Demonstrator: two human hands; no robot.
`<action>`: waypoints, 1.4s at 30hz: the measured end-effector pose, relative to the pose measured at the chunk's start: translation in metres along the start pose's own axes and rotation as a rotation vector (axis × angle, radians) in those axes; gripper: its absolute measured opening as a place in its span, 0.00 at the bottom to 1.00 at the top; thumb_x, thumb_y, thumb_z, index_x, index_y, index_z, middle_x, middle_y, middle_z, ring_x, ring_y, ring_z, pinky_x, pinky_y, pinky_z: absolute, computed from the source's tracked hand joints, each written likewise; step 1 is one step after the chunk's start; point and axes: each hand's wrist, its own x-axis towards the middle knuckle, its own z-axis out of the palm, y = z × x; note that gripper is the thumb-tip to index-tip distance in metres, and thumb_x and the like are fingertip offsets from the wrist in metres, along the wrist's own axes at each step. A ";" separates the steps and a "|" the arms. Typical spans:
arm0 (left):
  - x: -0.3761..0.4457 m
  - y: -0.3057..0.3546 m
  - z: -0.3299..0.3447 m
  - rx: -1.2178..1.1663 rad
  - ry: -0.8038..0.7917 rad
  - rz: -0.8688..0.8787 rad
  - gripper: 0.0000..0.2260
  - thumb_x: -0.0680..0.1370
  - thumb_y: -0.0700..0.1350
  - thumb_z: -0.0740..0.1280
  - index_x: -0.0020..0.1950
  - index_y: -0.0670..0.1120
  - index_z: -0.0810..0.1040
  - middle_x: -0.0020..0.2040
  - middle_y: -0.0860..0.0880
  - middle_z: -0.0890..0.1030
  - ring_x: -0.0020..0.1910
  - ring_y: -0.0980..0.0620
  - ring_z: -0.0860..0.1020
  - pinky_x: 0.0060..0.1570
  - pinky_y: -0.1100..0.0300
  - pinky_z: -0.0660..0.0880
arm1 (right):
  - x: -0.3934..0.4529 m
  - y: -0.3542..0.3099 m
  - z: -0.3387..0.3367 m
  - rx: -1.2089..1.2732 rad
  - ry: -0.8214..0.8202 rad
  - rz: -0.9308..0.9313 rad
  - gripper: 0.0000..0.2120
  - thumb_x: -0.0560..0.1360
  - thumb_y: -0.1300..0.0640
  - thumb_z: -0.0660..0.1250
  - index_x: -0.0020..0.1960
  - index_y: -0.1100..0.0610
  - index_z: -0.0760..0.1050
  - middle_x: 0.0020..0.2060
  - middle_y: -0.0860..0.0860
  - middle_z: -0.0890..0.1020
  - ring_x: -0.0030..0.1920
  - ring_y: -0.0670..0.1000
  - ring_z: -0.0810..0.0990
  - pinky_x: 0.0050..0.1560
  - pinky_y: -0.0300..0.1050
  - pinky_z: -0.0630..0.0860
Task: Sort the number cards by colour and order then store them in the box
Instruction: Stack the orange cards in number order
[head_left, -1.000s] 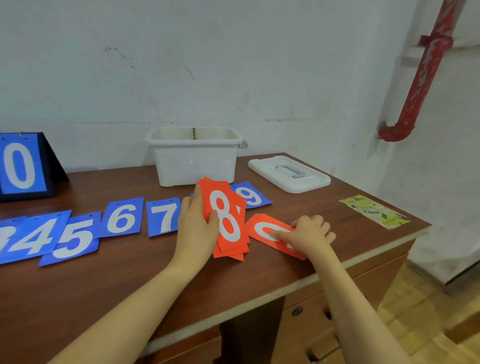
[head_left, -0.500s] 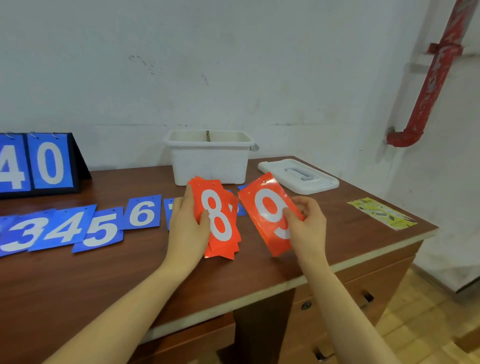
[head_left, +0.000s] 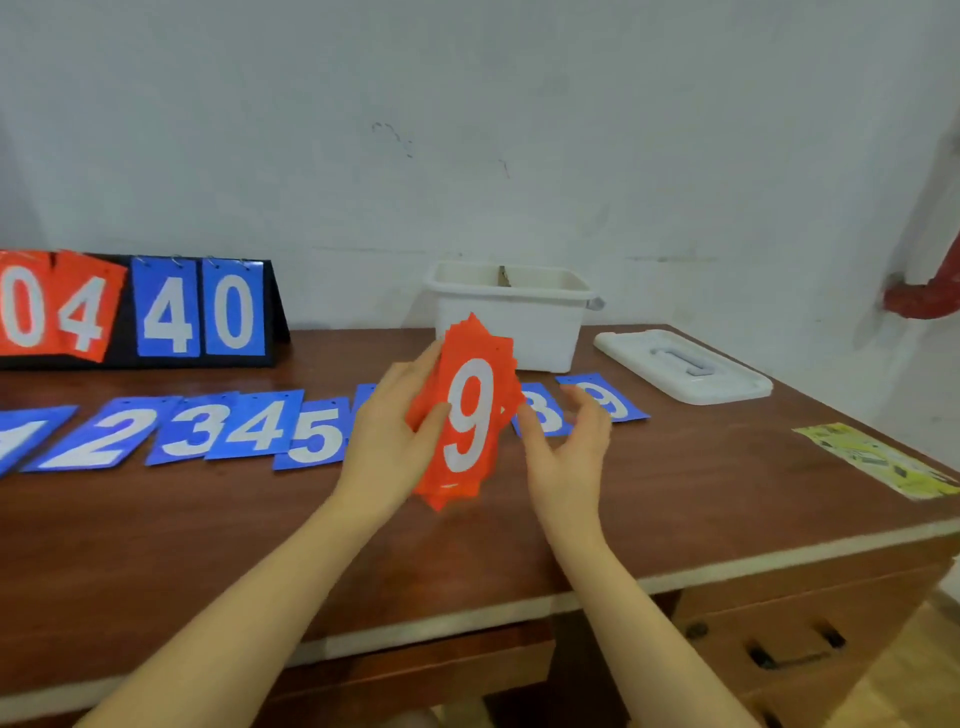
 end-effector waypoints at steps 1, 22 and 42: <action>0.006 0.001 -0.010 0.020 -0.017 0.030 0.26 0.76 0.38 0.65 0.71 0.56 0.65 0.54 0.58 0.74 0.54 0.64 0.72 0.55 0.69 0.69 | 0.001 -0.007 0.001 0.035 -0.020 0.009 0.25 0.73 0.51 0.69 0.68 0.53 0.66 0.63 0.45 0.69 0.67 0.47 0.66 0.69 0.49 0.64; -0.018 -0.009 -0.010 0.058 -0.158 -0.068 0.04 0.71 0.48 0.72 0.43 0.50 0.80 0.40 0.59 0.78 0.45 0.62 0.76 0.47 0.63 0.75 | -0.026 -0.017 0.005 -0.026 -0.022 0.251 0.14 0.76 0.49 0.63 0.60 0.49 0.71 0.54 0.46 0.75 0.56 0.49 0.75 0.60 0.50 0.74; -0.026 -0.019 -0.016 0.146 -0.176 -0.051 0.18 0.74 0.43 0.69 0.63 0.50 0.70 0.56 0.57 0.65 0.51 0.67 0.63 0.45 0.85 0.63 | -0.029 -0.007 0.005 0.098 -0.137 0.197 0.10 0.78 0.55 0.61 0.59 0.46 0.67 0.58 0.48 0.74 0.57 0.48 0.76 0.52 0.45 0.79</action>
